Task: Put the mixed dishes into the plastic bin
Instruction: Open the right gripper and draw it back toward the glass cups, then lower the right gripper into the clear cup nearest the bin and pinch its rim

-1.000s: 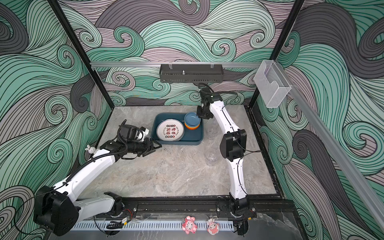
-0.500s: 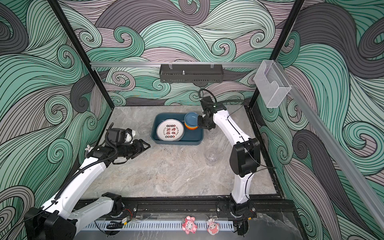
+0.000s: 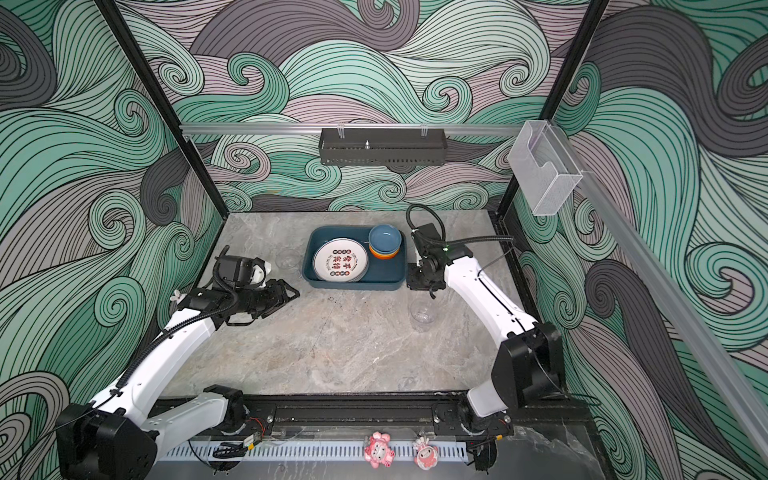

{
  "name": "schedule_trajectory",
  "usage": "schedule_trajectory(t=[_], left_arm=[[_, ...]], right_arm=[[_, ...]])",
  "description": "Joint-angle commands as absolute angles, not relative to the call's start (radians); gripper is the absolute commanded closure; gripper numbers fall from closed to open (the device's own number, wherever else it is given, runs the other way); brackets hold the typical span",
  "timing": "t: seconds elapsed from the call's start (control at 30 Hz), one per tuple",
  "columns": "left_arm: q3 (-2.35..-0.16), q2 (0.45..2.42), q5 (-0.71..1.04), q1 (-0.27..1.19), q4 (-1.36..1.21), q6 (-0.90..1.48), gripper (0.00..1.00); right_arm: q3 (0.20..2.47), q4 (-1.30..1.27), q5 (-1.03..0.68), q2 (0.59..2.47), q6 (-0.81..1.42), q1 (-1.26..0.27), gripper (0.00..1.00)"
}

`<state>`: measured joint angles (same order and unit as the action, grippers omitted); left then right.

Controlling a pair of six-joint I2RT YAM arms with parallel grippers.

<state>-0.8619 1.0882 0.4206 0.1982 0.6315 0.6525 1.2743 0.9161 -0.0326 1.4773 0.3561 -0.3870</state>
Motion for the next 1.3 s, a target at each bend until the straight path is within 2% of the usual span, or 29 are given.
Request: schedule_trajectory(t=[0.0,0.23,0.57,1.27], left_arm=[[-0.895,1.119,0.521,0.191,0.614,0.624,0.41],[-0.908,1.180,0.639,0.192,0.592,0.622,0.41],[-0.879,1.204,0.697,0.200,0.524,0.641,0.41],[-0.820,1.195,0.702,0.209,0.484,0.668,0.42]], right_arm=[[1.228,0.909,-0.005,1.416,0.363,-0.388,0.67],[1.143,0.926,-0.009,1.358,0.371,-0.394,0.66],[1.095,0.928,0.002,1.357,0.403,-0.447,0.66],[1.066,0.899,0.031,1.450,0.426,-0.496,0.67]])
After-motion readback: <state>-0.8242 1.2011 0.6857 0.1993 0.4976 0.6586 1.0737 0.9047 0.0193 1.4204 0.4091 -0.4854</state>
